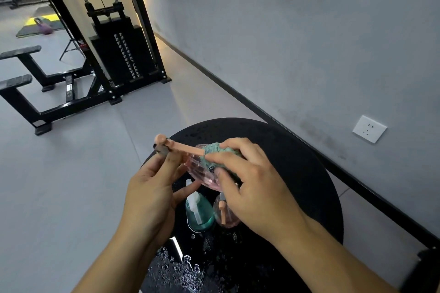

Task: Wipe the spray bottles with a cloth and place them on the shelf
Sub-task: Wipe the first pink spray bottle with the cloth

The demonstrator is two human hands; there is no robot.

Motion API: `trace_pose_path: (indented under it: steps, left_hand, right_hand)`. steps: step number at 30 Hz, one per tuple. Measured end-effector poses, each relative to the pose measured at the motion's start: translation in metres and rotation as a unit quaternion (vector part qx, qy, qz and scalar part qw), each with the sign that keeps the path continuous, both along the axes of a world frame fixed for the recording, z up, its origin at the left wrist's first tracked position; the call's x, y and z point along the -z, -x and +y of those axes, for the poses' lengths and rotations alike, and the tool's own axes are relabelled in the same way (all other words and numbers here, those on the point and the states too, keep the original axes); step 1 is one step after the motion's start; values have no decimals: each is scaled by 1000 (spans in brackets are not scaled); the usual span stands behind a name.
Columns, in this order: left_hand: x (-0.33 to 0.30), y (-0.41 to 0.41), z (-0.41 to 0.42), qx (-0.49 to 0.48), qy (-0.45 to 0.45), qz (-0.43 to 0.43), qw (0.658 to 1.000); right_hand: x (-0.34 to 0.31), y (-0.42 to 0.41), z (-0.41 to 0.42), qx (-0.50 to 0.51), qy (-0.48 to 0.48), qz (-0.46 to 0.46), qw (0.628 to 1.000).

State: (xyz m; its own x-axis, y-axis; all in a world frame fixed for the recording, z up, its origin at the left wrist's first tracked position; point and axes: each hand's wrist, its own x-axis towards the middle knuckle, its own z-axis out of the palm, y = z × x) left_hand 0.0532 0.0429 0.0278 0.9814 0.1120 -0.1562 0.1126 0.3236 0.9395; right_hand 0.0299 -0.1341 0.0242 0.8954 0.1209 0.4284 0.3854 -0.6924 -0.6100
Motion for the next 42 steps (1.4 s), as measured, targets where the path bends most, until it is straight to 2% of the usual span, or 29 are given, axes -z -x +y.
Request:
trace_pose_path:
  steps: [6,12,18,25,31,37,42]
  left_hand:
    - [-2,-3,5,-17,23,-8,1000]
    - [2,-3,1,-17,15,6,1000]
    - [-1,-5,6,-6,18,-7,1000]
    - [2,-3,2,15,-12,-11,1000]
    - [2,-6,4,17,0,-17,1000]
    - [4,-2,0,34,-29,-22,999]
    - [0,-4,3,29,-26,-30,999]
  right_hand:
    - [6,-3,-8,52,-71,51,995]
    - [2,0,-2,6,-21,16,1000]
    - [6,-3,-8,59,-81,43,994]
    - [3,-1,1,12,6,0,1000]
    - [5,-3,-8,61,-58,31,996]
    - [2,-1,-2,3,-2,4,1000]
    - [4,-3,-10,66,-58,24,996]
